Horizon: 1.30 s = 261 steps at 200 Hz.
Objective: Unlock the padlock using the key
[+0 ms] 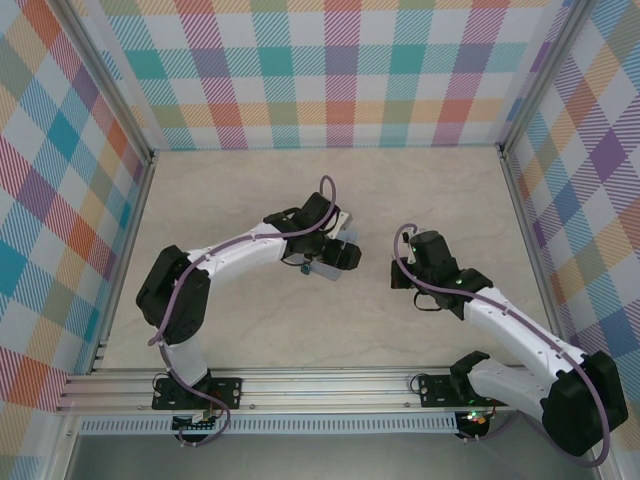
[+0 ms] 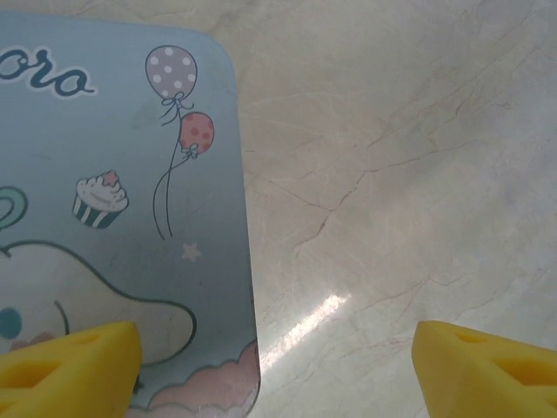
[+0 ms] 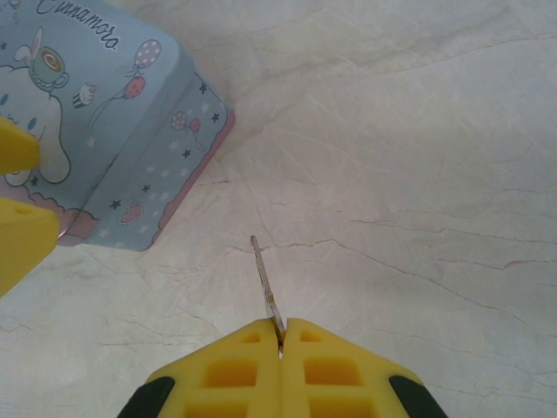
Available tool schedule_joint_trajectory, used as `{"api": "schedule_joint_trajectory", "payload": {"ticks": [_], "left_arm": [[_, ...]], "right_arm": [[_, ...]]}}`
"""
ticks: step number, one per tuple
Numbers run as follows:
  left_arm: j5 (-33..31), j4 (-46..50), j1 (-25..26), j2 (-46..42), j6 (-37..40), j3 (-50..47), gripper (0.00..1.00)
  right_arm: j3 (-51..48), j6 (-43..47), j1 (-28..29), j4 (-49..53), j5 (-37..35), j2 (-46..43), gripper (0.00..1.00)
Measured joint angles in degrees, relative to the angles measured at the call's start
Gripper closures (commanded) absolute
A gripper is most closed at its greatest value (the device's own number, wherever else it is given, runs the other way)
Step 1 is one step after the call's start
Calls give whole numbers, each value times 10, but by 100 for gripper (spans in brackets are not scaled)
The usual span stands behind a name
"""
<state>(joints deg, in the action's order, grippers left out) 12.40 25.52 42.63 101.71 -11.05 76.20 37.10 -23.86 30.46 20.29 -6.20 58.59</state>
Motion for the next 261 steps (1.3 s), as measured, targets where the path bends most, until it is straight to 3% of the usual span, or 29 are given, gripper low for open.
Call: {"api": "schedule_joint_trajectory", "payload": {"ticks": [49, 83, 147, 204, 261], "left_arm": [[-25, 5, -7, -103, 15, -27, 13], [-26, -31, -43, -208, 19, -139, 14], [-30, -129, -92, -301, 24, -348, 20], [-37, -270, -95, -306, 42, -436, 26], [-35, -407, -95, -251, 51, -476, 28]], "right_arm": [[0, 6, 0, -40, 53, 10, 100], [4, 6, 4, -84, 99, 44, 100], [45, -6, 36, -165, 144, 138, 100], [94, -16, 42, -205, 147, 224, 100], [158, -40, 43, -228, 155, 317, 100]]}}
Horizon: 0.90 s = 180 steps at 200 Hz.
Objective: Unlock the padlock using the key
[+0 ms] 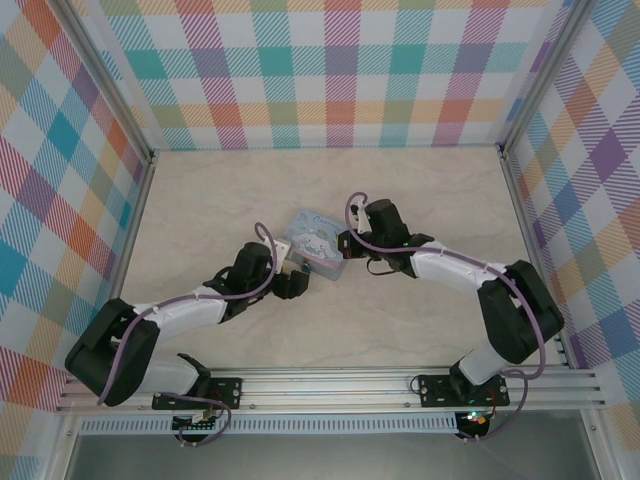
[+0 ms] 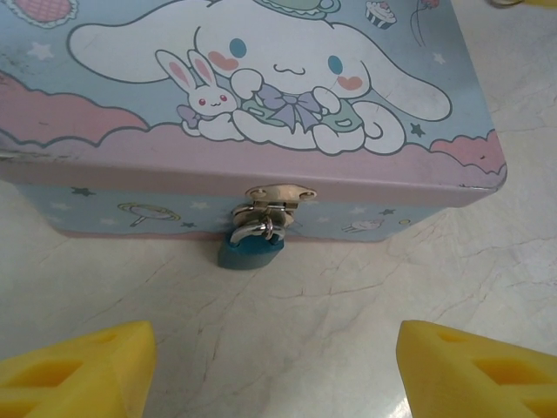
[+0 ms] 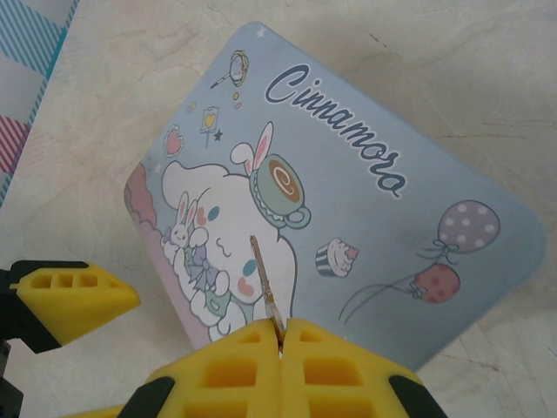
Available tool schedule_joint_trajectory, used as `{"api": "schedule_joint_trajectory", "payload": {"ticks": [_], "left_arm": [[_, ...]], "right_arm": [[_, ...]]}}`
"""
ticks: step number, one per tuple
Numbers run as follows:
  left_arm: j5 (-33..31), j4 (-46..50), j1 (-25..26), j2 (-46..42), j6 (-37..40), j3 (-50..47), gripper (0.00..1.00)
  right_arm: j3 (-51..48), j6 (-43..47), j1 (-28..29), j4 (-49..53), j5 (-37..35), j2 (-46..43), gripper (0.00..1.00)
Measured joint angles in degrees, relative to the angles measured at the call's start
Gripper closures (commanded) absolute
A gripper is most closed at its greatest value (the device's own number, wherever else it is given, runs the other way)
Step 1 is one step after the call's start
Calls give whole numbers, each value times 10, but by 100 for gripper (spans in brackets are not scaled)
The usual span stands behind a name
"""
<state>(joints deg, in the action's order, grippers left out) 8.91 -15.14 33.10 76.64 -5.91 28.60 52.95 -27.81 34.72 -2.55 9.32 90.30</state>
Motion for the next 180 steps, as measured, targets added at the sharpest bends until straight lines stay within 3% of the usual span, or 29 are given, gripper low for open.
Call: {"api": "schedule_joint_trajectory", "payload": {"ticks": [53, 180], "left_arm": [[7, -80, 0, 69, 4, -3, 31], [9, -200, 0, 196, 14, 8, 41]], "right_arm": [[37, -5, 2, 4, 0, 61, 100], [78, 0, 6, 50, -13, 86, 100]]}}
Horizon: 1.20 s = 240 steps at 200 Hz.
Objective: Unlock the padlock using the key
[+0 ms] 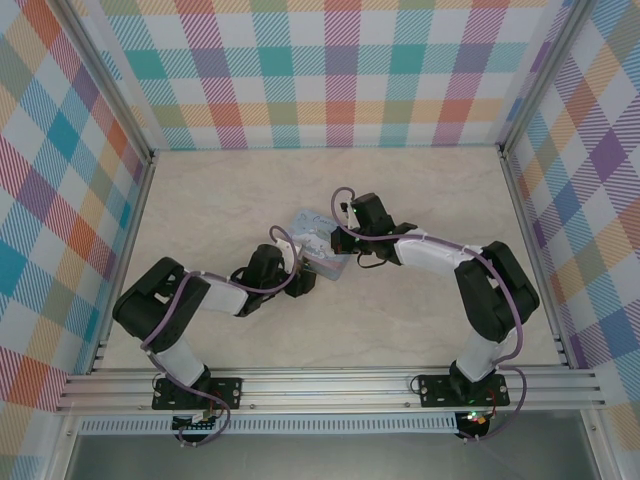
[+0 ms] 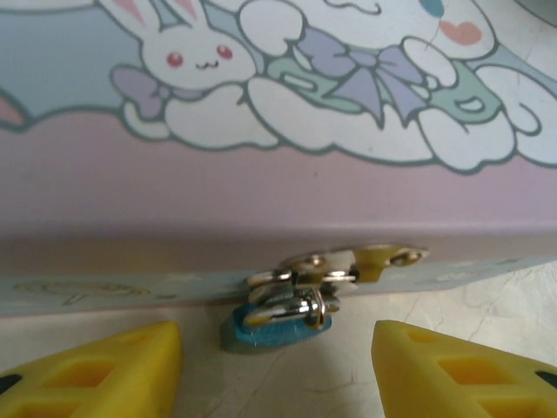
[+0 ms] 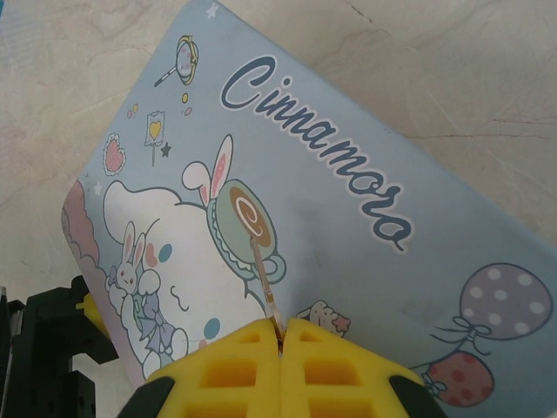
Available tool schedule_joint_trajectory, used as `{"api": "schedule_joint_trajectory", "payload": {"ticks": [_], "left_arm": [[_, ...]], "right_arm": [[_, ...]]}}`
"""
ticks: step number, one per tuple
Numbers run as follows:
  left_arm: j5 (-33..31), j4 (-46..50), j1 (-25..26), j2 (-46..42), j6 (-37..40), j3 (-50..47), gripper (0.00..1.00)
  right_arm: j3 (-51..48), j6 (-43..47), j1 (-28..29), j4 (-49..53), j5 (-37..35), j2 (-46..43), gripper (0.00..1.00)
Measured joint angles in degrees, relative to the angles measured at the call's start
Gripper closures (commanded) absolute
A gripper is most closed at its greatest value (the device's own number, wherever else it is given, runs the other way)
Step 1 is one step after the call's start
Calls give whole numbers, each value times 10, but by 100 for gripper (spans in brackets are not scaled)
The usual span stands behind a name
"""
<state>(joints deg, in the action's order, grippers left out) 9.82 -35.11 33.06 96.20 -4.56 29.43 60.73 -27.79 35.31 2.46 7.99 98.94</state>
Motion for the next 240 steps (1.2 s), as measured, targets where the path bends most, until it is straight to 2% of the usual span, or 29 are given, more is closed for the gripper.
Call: {"api": "schedule_joint_trajectory", "payload": {"ticks": [72, 126, 169, 240], "left_arm": [[13, -31, -3, 31, -5, 16, 53], [10, -43, 2, 38, -29, 17, 54], [10, -40, 24, 40, -43, 24, 54], [-1, -23, 35, 42, -53, 34, 61]], "right_arm": [[1, 2, 0, 2, -1, 0, 100], [1, 2, 0, 2, 0, 0, 100], [1, 2, 0, 2, 0, 0, 100], [1, 2, 0, 2, 0, 0, 100]]}}
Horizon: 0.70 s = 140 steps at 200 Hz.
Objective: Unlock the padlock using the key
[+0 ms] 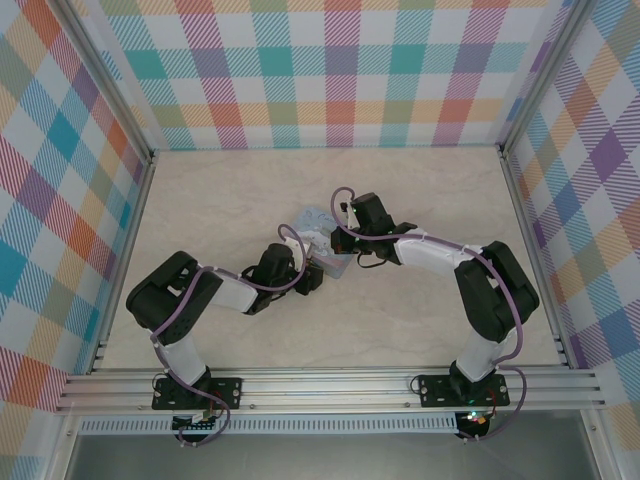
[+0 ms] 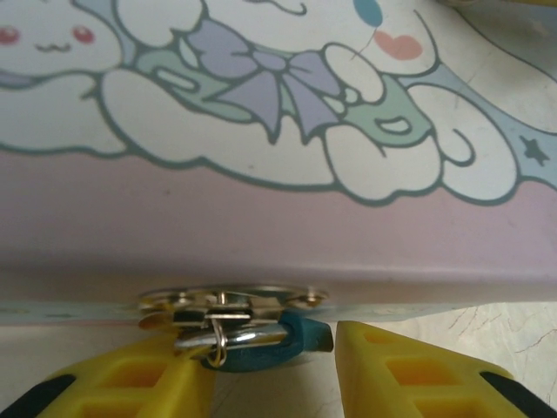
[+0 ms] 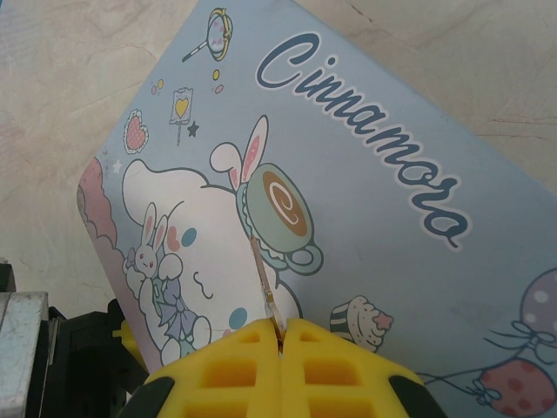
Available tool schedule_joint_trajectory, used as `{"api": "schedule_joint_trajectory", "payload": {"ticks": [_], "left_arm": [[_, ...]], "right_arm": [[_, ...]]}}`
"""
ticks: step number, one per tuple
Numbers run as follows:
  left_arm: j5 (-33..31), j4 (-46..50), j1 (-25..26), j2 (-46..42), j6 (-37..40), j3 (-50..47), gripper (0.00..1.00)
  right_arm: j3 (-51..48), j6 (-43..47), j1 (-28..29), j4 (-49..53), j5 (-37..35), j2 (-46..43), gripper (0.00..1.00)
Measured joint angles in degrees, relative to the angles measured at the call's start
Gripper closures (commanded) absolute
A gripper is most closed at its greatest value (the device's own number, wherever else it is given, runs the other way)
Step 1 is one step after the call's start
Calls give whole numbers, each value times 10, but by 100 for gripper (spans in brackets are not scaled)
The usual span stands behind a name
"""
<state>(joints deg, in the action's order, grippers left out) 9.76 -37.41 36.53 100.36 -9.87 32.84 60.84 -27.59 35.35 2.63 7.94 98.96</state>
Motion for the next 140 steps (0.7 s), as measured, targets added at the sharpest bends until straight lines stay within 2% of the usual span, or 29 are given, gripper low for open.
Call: {"api": "schedule_joint_trajectory", "payload": {"ticks": [54, 140], "left_arm": [[-13, 12, 1, 2, -10, 9, 71], [-5, 49, 2, -19, -32, 14, 75]], "right_arm": [[-1, 0, 0, -1, 0, 0, 100], [-45, 16, 1, -31, 1, -34, 100]]}}
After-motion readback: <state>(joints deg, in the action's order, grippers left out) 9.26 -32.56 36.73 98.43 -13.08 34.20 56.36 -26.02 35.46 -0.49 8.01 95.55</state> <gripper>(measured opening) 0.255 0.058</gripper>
